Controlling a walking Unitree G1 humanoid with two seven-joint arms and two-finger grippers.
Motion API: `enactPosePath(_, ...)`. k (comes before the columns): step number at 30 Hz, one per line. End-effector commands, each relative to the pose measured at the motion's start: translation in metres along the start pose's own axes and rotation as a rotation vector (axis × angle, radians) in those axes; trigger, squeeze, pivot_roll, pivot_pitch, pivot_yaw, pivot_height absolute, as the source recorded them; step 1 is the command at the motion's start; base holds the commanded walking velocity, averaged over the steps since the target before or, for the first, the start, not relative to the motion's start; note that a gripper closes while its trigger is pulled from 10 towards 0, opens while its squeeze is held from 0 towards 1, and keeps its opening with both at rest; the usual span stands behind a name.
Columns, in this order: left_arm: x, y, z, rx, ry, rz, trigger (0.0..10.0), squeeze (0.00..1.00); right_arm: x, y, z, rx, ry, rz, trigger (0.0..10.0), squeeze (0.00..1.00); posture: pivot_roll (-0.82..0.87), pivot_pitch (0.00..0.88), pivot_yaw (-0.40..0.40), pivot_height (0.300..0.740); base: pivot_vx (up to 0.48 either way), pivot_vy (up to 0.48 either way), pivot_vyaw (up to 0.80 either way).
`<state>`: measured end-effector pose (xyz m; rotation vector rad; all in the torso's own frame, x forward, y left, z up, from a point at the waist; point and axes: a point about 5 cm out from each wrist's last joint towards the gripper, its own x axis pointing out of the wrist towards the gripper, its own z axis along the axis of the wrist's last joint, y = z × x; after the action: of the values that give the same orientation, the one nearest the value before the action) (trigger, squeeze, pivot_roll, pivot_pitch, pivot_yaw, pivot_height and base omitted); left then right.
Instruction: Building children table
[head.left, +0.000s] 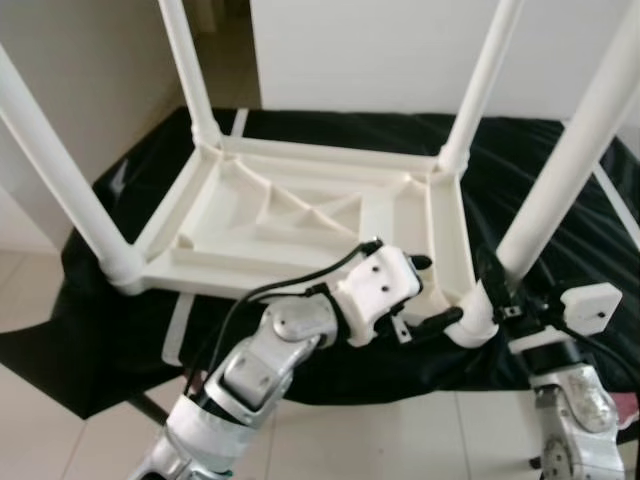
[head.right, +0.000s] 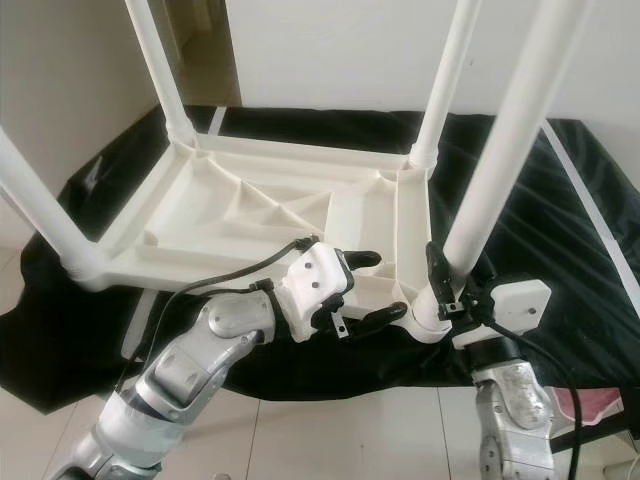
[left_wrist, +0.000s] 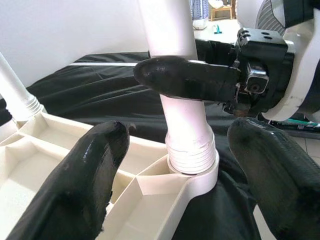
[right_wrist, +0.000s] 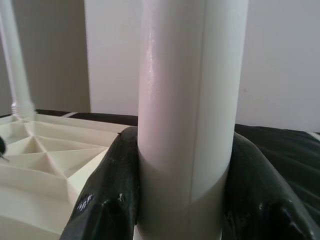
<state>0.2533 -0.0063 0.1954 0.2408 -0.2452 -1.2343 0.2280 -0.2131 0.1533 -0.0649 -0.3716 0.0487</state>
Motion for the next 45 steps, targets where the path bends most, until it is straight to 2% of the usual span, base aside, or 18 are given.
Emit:
enactPosePath(1,0.0,-0.002,-0.001,0.002,-0.002,-0.053,10.0,0.0,-0.018,-0.017,-0.028,-0.037,0.172,-0.114,10.0,0.0,-0.1,0.029,0.019,0.74,0.0,0.0,0.0)
enactPosePath(3,0.001,-0.002,-0.001,0.003,-0.003,-0.055,10.0,0.0,-0.018,-0.018,-0.028,-0.035,0.177,-0.134,10.0,0.0,-0.1,0.029,0.019,0.74,0.0,0.0,0.0)
enactPosePath(5,0.001,-0.002,0.0,0.004,-0.005,-0.059,10.0,0.0,-0.016,-0.022,-0.031,-0.035,0.173,-0.238,10.0,0.0,-0.1,0.03,0.018,0.74,0.0,0.0,0.0)
enactPosePath(7,0.001,-0.002,0.0,0.004,-0.005,-0.059,10.0,0.0,-0.016,-0.022,-0.031,-0.035,0.173,-0.238,10.0,0.0,-0.1,0.03,0.018,0.74,0.0,0.0,0.0)
enactPosePath(10,0.001,-0.002,0.0,0.003,-0.006,-0.058,10.0,0.0,-0.015,-0.019,-0.037,-0.048,0.177,-0.315,10.0,0.0,-0.09,0.029,0.015,0.74,0.0,0.0,0.0)
enactPosePath(14,0.001,-0.002,0.0,0.003,-0.006,-0.055,10.0,0.0,-0.012,-0.018,-0.046,-0.038,0.213,-0.363,10.0,0.0,-0.09,0.031,0.016,0.74,0.0,0.0,0.0)
enactPosePath(28,0.001,-0.001,0.0,0.005,-0.005,-0.05,10.0,0.0,0.0,-0.026,-0.06,-0.093,0.304,-0.492,10.0,0.0,-0.08,0.038,0.014,0.74,0.0,0.0,0.0)
enactPosePath(31,0.0,-0.001,0.001,0.004,-0.005,-0.045,10.0,0.0,0.003,-0.029,-0.066,-0.128,0.336,-0.596,10.0,0.0,-0.07,0.048,0.015,0.74,0.0,0.0,0.0)
enactPosePath(34,0.0,0.0,0.001,0.005,-0.004,-0.044,10.0,0.0,0.003,-0.03,-0.066,-0.128,0.335,-0.613,10.0,0.0,-0.07,0.048,0.015,0.74,0.0,0.0,0.0)
enactPosePath(37,0.0,0.0,0.001,0.005,-0.004,-0.04,10.0,0.0,0.002,-0.033,-0.069,-0.138,0.336,-0.697,10.0,0.0,-0.07,0.052,0.018,0.74,0.0,0.0,0.0)
enactPosePath(39,0.0,0.0,0.001,0.005,-0.004,-0.04,10.0,0.0,0.002,-0.033,-0.069,-0.138,0.336,-0.697,10.0,0.0,-0.07,0.052,0.018,0.74,0.0,0.0,0.0)
enactPosePath(40,0.0,0.001,0.002,0.005,-0.005,-0.038,10.0,0.0,-0.001,-0.038,-0.071,-0.175,0.338,-0.792,10.0,0.0,-0.07,0.055,0.017,0.74,0.0,0.0,0.0)
enactPosePath(44,0.0,0.001,0.002,0.006,-0.006,-0.037,10.0,0.0,-0.004,-0.041,-0.072,-0.193,0.342,-0.853,10.0,0.0,-0.07,0.054,0.017,0.74,0.0,0.0,0.0)
enactPosePath(45,0.0,0.001,0.002,0.006,-0.005,-0.036,10.0,0.0,-0.009,-0.045,-0.074,-0.192,0.35,-0.904,10.0,0.0,-0.07,0.055,0.016,0.74,0.0,0.0,0.0)
